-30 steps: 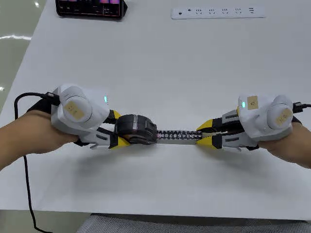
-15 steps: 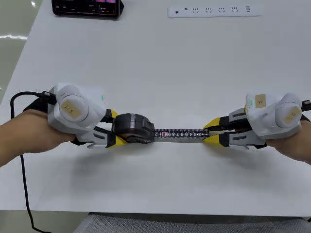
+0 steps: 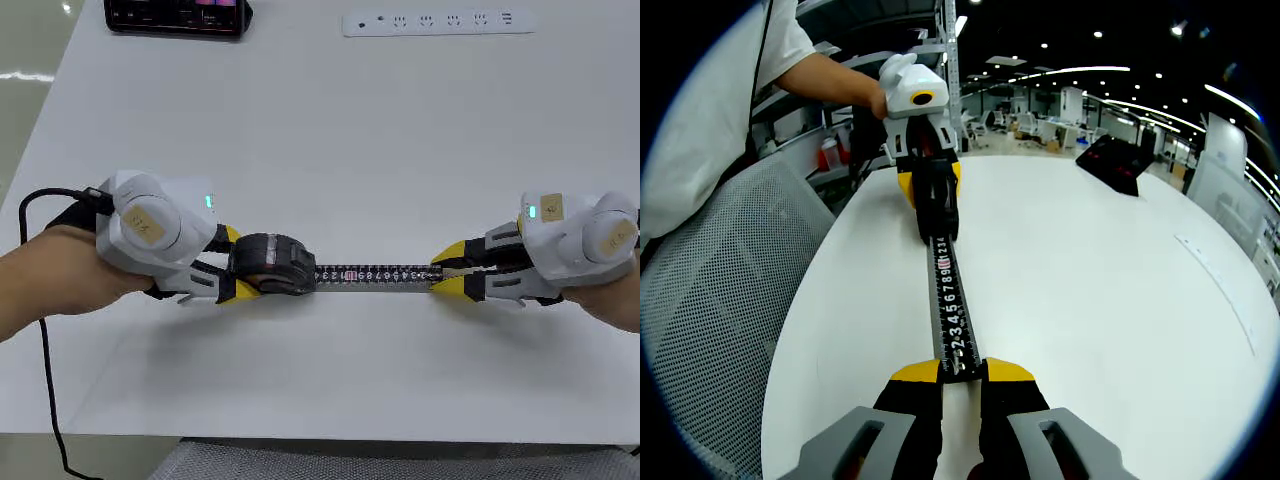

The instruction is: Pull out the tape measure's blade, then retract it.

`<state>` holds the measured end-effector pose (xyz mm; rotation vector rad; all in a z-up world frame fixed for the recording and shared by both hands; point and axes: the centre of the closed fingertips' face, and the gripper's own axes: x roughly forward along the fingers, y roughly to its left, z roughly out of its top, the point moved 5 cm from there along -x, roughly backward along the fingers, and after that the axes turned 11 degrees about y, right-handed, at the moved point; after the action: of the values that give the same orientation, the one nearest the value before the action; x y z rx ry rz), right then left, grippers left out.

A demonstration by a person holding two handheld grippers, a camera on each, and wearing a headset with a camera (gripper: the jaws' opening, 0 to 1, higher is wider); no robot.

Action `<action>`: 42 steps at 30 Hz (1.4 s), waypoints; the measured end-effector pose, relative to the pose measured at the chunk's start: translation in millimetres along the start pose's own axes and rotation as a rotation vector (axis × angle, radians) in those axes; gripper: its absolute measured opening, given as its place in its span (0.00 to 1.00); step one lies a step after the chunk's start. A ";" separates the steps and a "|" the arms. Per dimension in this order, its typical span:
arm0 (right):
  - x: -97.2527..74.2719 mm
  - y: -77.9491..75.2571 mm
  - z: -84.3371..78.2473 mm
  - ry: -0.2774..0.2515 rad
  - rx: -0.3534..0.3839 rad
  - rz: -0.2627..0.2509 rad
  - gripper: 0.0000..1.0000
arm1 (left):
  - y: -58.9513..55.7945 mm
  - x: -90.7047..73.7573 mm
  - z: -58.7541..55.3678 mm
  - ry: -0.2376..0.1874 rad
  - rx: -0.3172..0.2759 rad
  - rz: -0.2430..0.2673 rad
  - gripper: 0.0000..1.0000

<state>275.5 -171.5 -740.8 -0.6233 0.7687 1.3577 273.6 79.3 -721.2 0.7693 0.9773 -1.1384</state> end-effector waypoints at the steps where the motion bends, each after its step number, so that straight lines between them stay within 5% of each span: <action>1: -0.9 -0.3 -0.7 0.000 0.001 -0.001 0.10 | 0.0 0.1 0.0 0.000 0.000 0.000 0.26; 42: -30.3 -5.8 -32.8 0.082 -0.009 -0.018 0.09 | -0.1 0.1 -0.1 0.005 -0.001 0.004 0.26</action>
<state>275.9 -216.4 -737.4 -0.6948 0.8213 1.3266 273.5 79.3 -721.4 0.7732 0.9797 -1.1333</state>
